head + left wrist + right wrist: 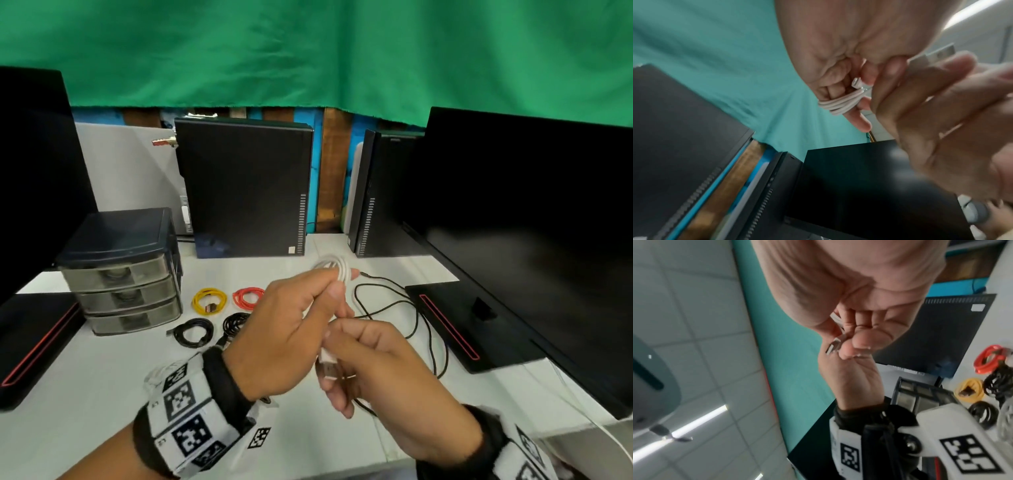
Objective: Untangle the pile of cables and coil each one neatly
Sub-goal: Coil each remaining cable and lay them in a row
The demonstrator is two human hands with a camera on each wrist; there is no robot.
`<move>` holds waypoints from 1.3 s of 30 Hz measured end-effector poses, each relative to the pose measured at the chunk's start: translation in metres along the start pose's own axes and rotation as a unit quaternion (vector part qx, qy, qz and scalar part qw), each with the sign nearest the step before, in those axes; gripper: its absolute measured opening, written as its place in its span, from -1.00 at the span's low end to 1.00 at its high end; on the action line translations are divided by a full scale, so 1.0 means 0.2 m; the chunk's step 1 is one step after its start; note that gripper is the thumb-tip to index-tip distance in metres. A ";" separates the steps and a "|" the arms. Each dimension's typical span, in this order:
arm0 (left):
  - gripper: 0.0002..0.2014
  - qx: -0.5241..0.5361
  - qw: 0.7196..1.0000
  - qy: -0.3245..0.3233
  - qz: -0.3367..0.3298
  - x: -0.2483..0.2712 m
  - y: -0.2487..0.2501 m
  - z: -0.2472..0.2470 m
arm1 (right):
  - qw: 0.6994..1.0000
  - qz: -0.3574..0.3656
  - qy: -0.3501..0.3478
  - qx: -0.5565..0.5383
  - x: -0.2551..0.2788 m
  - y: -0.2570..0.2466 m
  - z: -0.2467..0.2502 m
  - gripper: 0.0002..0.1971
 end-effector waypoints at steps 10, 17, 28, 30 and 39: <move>-0.18 0.035 0.999 -0.032 -0.027 0.02 0.01 -0.04 | 0.998 0.039 -0.039 -0.038 0.01 -0.04 -0.02 -0.54; -0.52 0.075 0.997 0.031 0.018 0.01 -0.03 -0.01 | 0.980 0.156 0.102 0.070 0.04 -0.14 0.14 -0.83; -0.48 0.364 0.924 0.034 0.110 0.00 -0.08 -0.04 | 0.973 0.181 0.083 0.116 0.02 -0.17 0.20 -0.74; -0.50 0.352 0.929 0.034 0.108 0.00 -0.09 -0.04 | 0.968 0.184 0.100 0.138 0.03 -0.18 0.23 -0.84; -0.44 0.329 0.937 -0.002 0.120 -0.01 -0.15 -0.09 | 0.969 0.176 0.075 0.156 0.00 -0.15 0.29 -0.85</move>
Point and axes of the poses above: each hand's wrist, its own x-axis away from the middle knuckle, its own z-axis out of the back of the hand, y = z × x, the point moved 9 cm from there along -x, towards the middle knuckle, and after that the axes turned 15 degrees about -y, right-handed, at the moved point
